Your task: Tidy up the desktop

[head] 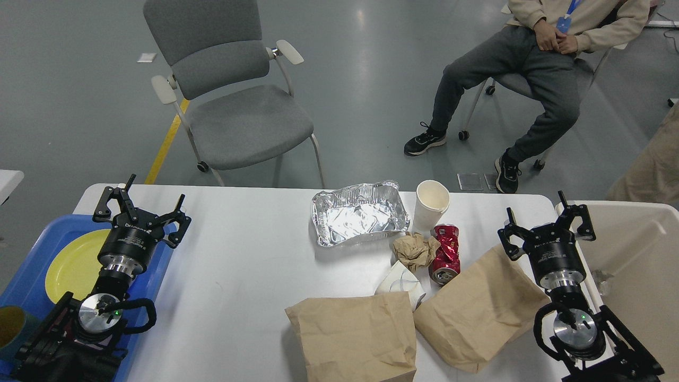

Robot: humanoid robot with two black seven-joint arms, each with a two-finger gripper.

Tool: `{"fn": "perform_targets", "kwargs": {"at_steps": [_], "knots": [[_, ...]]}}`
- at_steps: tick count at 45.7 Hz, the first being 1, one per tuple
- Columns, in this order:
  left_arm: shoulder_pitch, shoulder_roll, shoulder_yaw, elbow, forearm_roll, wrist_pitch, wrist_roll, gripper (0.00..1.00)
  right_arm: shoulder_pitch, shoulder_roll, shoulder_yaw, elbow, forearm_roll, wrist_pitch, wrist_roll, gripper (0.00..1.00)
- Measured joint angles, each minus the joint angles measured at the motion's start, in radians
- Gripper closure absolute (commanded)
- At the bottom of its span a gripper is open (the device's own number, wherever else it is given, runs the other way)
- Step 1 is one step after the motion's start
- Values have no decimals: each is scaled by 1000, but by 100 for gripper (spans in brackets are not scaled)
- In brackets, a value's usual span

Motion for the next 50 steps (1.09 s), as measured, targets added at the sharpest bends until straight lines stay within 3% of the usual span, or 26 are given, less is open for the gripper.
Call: {"fn": "perform_targets", "kwargs": {"at_steps": [7, 12, 17, 33, 50], "knots": [[-4, 2, 34, 15, -1, -23, -82, 4, 0, 0, 0, 0, 0, 0, 0, 0], [-4, -9, 35, 18, -58, -33, -112, 4, 0, 0, 0, -1, 0, 0, 0, 0], [-4, -12, 43, 19, -93, -44, -112, 4, 0, 0, 0, -1, 0, 0, 0, 0], [0, -15, 46, 31, -101, -93, -54, 4, 0, 0, 0, -1, 0, 0, 0, 0], [1, -20, 45, 31, -110, -91, -62, 4, 0, -2, 0, -1, 0, 0, 0, 0]]}}
